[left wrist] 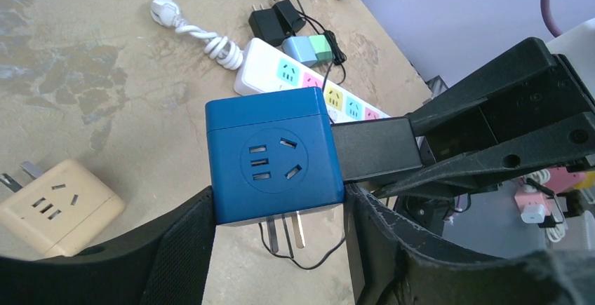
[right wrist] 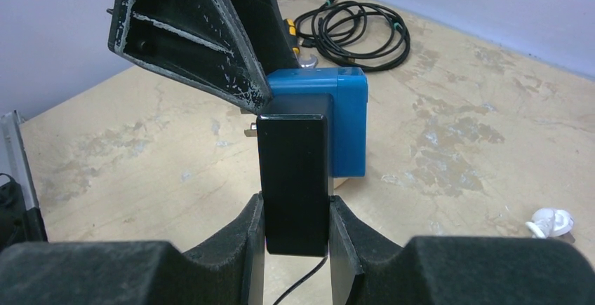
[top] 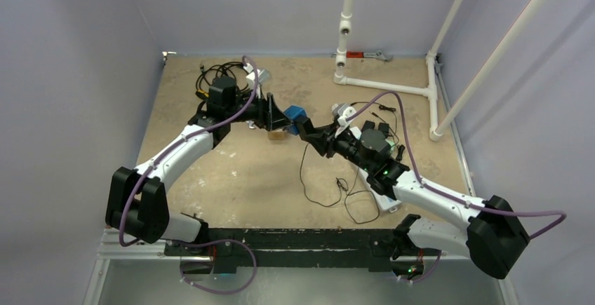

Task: Pull the plug off the socket
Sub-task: Remove the plug from the socket.

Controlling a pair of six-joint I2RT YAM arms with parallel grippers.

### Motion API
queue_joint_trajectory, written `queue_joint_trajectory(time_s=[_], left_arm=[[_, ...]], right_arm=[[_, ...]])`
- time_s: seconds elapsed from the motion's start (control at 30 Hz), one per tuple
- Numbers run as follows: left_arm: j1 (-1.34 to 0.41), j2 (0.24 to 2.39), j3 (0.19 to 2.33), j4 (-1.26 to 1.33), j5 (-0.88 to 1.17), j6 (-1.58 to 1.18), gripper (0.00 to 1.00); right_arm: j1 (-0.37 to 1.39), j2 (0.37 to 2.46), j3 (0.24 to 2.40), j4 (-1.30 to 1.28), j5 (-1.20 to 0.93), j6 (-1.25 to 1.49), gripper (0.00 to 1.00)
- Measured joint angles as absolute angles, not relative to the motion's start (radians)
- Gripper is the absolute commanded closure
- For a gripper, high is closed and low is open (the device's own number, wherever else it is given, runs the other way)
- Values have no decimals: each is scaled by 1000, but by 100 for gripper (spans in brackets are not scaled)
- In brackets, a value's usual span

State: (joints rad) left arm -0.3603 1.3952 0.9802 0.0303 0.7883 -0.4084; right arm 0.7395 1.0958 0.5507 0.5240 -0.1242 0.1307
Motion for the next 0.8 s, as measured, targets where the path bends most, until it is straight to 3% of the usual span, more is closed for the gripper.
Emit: queue_joint_trajectory(time_s=[0.13, 0.33, 0.53, 0.67, 0.8], left_arm=[[-359, 1408, 980, 41, 762, -408, 100], [-361, 1461, 979, 30, 733, -430, 100], [-374, 1492, 967, 17, 734, -466, 100], [-374, 1494, 967, 11, 725, -471, 100], [-373, 1494, 966, -1, 717, -470, 100]], right_arm=[[733, 1139, 573, 522, -126, 138, 63], [729, 1230, 609, 508, -131, 150, 51], [731, 1288, 639, 508, -144, 165, 51], [729, 1323, 660, 508, -142, 175, 66], [720, 1336, 669, 506, -140, 192, 100]])
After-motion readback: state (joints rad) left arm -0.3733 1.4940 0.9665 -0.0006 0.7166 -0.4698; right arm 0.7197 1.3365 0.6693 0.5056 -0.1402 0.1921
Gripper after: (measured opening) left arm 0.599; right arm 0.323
